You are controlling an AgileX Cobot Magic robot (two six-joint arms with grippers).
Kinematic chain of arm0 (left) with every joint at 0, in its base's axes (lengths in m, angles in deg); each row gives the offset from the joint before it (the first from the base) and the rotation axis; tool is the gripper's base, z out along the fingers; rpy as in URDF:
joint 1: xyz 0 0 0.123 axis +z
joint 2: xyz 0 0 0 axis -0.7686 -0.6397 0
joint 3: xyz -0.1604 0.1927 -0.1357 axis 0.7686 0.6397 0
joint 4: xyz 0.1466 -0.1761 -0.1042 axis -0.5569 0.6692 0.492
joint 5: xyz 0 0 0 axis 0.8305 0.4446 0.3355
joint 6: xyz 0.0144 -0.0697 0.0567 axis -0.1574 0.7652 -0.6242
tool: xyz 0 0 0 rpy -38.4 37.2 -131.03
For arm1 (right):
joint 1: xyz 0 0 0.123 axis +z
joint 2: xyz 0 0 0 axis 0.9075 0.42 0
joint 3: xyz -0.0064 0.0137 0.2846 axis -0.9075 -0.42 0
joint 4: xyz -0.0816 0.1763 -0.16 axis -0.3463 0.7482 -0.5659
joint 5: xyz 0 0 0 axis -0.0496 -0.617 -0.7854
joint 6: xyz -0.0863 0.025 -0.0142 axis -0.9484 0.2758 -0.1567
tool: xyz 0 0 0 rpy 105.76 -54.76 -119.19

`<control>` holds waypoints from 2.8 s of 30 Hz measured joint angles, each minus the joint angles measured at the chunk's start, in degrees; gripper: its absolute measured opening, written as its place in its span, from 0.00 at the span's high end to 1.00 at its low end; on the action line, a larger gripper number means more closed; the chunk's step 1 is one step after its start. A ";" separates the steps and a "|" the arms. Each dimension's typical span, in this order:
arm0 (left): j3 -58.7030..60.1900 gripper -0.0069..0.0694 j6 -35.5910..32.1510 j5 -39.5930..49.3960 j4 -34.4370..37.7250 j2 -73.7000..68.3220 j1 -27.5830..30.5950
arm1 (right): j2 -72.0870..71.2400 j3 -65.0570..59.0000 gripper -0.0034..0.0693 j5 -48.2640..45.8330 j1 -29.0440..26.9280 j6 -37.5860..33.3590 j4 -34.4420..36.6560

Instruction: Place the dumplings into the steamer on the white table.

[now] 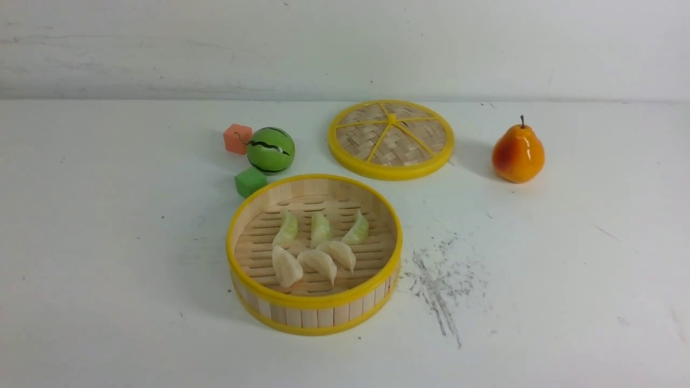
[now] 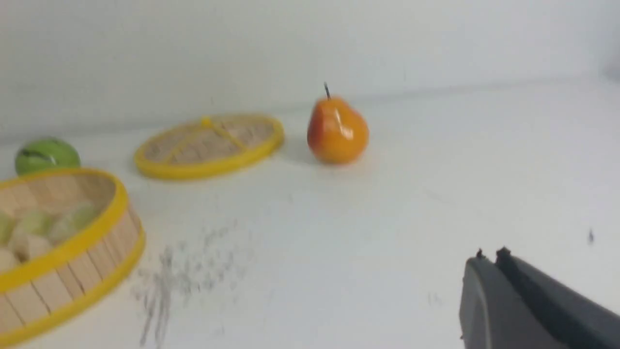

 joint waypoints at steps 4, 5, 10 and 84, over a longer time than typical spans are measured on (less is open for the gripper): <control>0.00 0.91 0.00 0.12 0.00 0.00 0.00 | 0.00 0.25 0.94 -10.76 -0.14 -0.28 1.79; 0.00 0.91 0.00 0.19 0.00 0.00 0.00 | 0.00 0.34 0.94 -11.21 -0.14 -0.28 1.89; 0.00 0.90 0.00 0.43 0.00 0.00 0.00 | 0.00 0.53 0.94 -12.32 -0.14 -0.90 2.44; 18.12 0.83 -19.49 -6.03 29.40 8.00 16.89 | 0.00 0.53 0.84 -12.21 -0.14 -1.24 2.44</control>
